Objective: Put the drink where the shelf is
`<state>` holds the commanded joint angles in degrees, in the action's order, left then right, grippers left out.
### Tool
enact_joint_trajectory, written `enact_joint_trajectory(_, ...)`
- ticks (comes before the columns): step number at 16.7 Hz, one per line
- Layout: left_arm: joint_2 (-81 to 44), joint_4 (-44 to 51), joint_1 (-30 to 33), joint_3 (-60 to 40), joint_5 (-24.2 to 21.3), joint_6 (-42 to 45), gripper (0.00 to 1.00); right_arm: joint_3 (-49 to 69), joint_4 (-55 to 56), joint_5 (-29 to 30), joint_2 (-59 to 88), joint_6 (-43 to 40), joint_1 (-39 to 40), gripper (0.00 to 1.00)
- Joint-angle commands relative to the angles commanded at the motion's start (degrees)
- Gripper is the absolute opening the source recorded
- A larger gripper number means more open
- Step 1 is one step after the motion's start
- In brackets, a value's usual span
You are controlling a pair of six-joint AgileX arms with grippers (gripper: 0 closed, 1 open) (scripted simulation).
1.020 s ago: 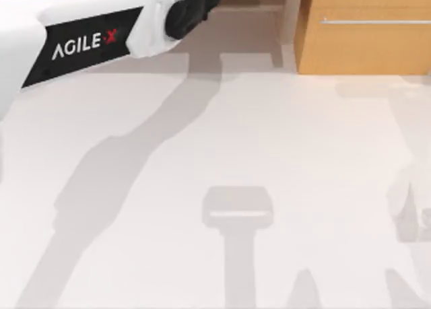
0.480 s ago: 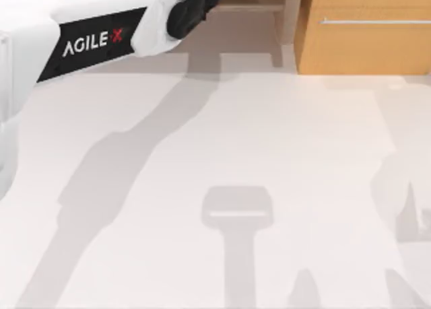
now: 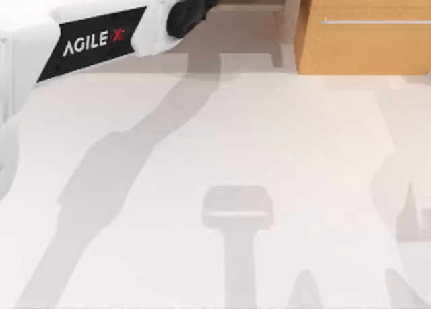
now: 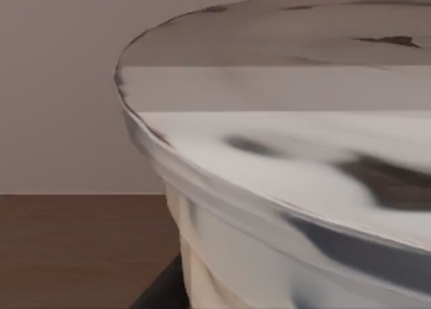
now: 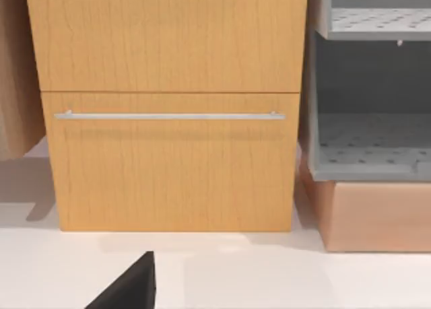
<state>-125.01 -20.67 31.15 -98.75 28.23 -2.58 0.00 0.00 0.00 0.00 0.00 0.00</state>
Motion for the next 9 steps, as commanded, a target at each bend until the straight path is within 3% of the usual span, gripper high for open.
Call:
enact_joint_trajectory(3,0.0,0.0,0.0,0.0,0.0,0.0,0.98,0.0,0.0,0.0,0.0,0.0,0.0,1.0)
enact_joint_trajectory(9,0.0,0.0,0.0,0.0,0.0,0.0,1.0,0.0,0.0,0.0,0.0,0.0,0.0,1.0)
